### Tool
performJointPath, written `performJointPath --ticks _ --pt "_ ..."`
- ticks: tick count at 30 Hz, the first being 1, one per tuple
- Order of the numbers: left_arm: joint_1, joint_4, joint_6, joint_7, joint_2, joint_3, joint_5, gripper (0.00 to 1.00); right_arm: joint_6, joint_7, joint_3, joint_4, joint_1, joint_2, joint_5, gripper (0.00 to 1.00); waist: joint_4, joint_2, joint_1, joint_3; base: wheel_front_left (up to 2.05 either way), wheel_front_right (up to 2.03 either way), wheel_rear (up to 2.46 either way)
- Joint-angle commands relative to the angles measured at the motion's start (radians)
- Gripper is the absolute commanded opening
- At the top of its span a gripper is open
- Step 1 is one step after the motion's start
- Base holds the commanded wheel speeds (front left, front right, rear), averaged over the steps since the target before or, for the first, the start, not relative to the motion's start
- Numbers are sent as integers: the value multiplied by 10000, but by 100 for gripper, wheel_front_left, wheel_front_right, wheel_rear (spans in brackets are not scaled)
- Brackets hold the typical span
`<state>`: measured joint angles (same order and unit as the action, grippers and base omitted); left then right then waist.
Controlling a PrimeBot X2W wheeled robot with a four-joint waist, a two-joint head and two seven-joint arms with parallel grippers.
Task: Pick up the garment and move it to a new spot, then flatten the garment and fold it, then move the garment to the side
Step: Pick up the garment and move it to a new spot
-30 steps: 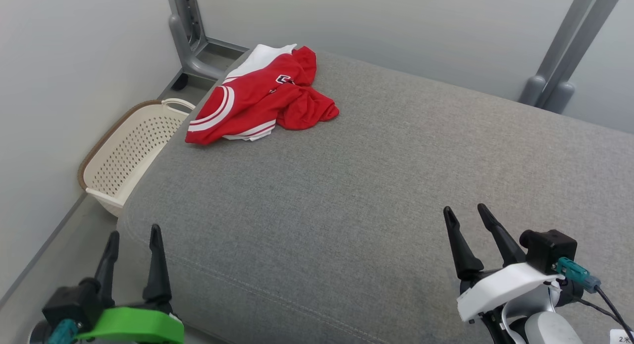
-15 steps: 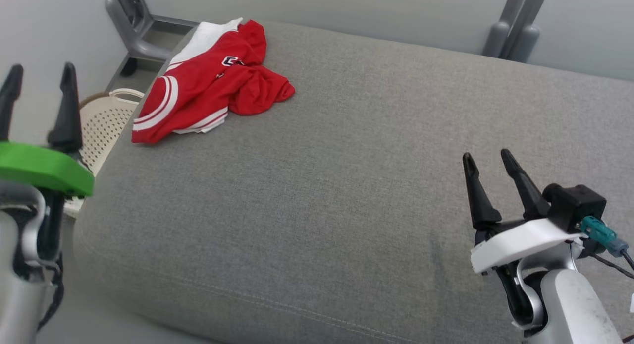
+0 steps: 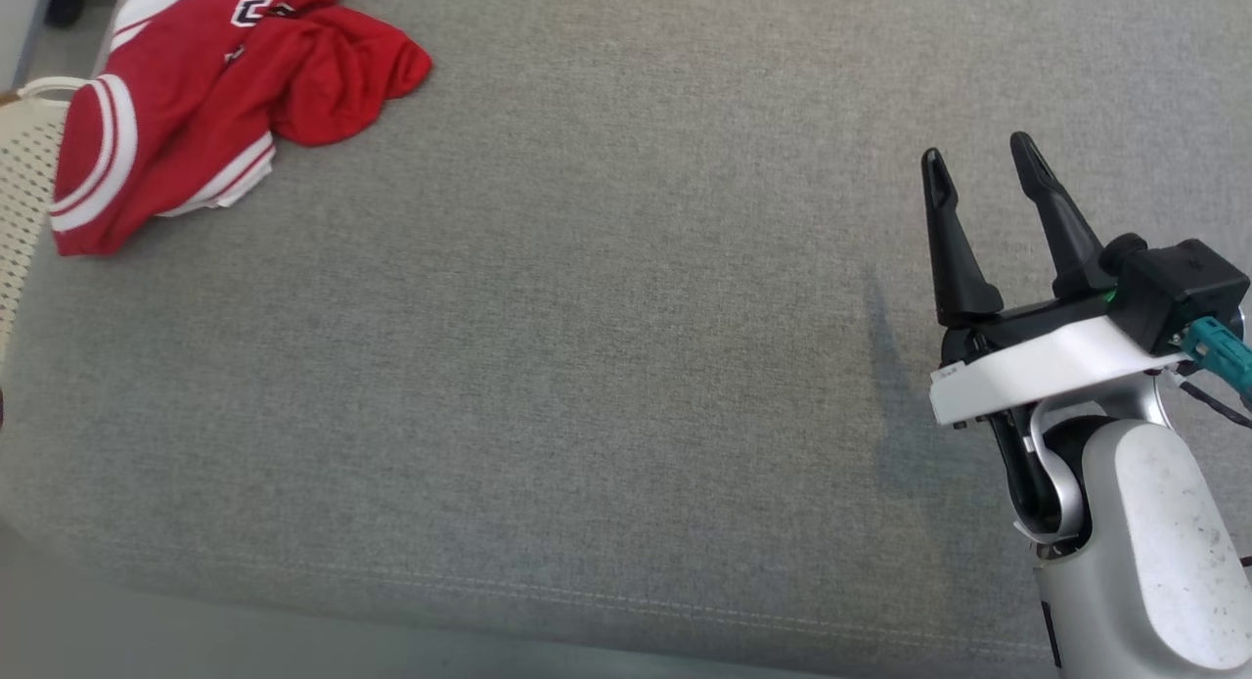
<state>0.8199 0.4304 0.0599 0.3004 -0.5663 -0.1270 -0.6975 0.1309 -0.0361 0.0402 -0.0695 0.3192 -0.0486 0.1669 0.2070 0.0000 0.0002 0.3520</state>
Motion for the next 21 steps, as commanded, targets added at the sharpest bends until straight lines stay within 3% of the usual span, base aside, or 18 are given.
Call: performJointPath --ticks 1,11,17,21 --pt "259 121 -57 56 -112 64 -89 100 -3 9 -11 -72 200 -37 -76 100 -1174 0 -2 1627 0 0 0" --pt "1036 1769 -38 134 -20 148 -319 100 -3 47 65 -394 628 -34 -375 100 -1431 0 -2 2885 0 0 0" --pt "1227 2690 211 -313 -296 424 -285 100 -3 136 71 -566 631 -35 -508 100 -1459 0 -2 3232 0 0 0" --pt "1305 3241 145 -617 -339 478 -285 100 -3 208 25 -676 559 -37 -619 100 -1436 0 -2 3325 0 0 0"
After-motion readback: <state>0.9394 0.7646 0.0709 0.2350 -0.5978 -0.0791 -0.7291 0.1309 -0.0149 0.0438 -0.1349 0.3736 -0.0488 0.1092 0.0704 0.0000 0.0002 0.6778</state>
